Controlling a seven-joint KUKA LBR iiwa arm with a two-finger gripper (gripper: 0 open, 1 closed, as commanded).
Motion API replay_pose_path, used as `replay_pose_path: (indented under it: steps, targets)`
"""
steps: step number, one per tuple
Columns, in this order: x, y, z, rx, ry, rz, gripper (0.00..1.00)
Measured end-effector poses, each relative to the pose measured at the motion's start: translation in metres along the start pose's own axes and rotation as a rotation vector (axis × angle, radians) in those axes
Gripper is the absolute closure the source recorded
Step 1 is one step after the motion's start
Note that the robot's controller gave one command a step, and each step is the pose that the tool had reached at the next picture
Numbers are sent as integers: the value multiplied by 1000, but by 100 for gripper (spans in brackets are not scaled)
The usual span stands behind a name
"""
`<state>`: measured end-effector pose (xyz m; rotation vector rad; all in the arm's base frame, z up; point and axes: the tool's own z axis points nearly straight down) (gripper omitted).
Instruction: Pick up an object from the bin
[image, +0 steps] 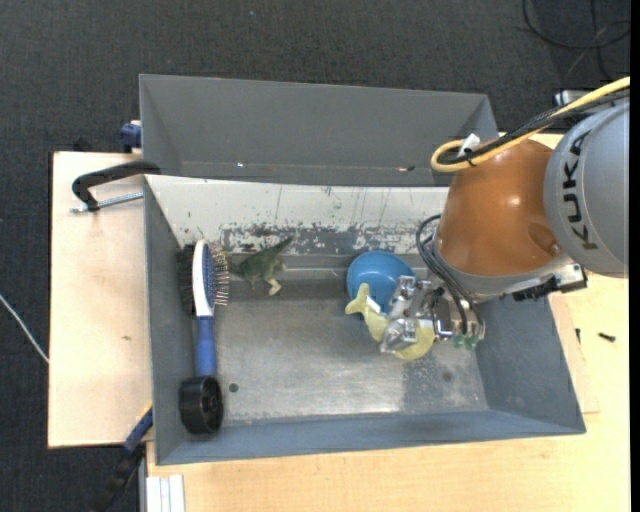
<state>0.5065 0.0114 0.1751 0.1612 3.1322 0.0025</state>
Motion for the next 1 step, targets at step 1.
replay_pose_path:
  steps: [1]
  targets:
    - [-2,1,-12,0,-1,0,100]
